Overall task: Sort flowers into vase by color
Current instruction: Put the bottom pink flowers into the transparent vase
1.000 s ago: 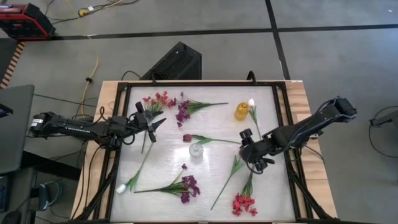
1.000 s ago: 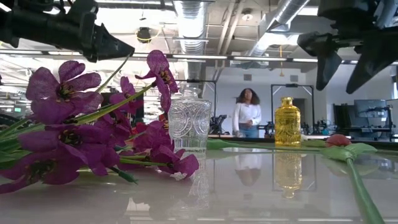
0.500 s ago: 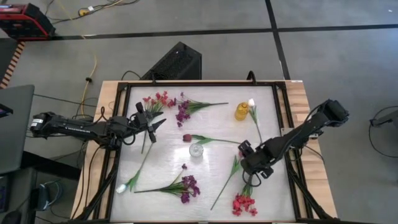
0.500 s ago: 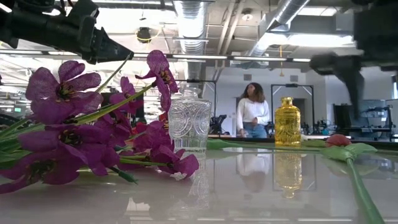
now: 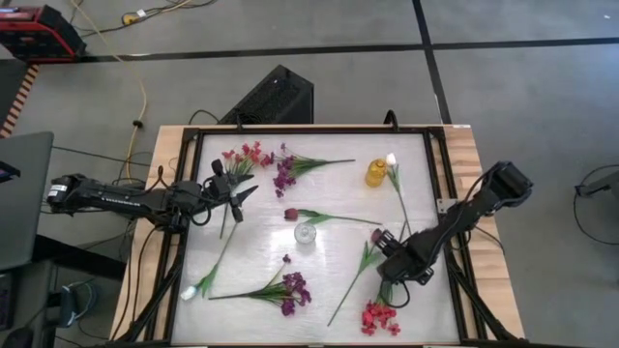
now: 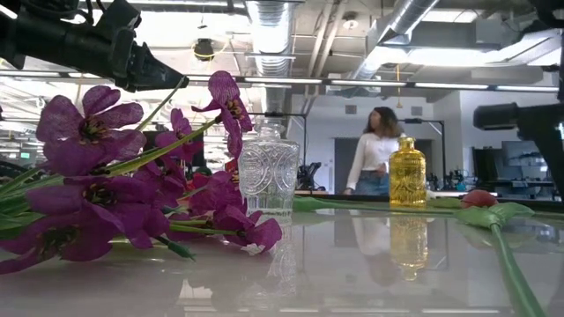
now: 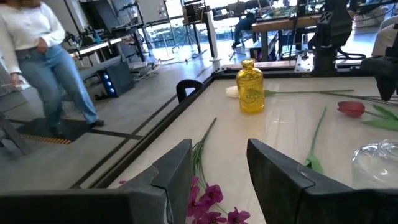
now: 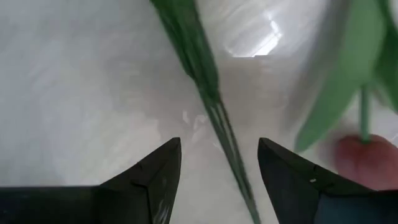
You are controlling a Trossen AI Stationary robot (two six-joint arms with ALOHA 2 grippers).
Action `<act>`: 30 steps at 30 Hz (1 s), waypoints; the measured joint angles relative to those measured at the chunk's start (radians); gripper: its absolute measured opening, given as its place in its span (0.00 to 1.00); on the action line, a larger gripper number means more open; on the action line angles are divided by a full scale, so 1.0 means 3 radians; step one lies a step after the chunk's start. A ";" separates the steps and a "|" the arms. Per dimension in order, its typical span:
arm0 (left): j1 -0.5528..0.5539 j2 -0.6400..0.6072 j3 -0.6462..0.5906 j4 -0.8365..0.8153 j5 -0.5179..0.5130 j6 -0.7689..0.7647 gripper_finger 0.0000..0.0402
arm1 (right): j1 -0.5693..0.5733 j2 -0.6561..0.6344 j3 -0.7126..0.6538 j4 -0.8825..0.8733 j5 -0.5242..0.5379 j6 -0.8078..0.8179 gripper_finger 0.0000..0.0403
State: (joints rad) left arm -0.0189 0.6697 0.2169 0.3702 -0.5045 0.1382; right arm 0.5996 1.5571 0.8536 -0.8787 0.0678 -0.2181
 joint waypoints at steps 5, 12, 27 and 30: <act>0.0000 -0.0001 0.0000 0.0001 -0.0001 0.0002 0.36 | 0.0038 0.0158 0.0000 0.0025 -0.0053 0.0001 0.59; 0.0000 -0.0001 0.0000 -0.0028 0.0000 0.0002 0.36 | 0.0052 0.0270 0.0009 0.0139 -0.0100 0.0086 0.59; 0.0000 -0.0001 0.0000 -0.0058 0.0000 0.0003 0.36 | -0.0001 0.0270 0.0126 0.0198 -0.0158 0.0257 0.18; 0.0001 -0.0001 0.0000 -0.0051 -0.0001 0.0003 0.36 | -0.0075 0.0267 0.0282 0.0095 -0.0145 0.0289 0.06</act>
State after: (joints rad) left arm -0.0185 0.6693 0.2169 0.3550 -0.5049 0.1390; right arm 0.5773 1.6373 0.9382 -0.8502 0.0243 -0.1312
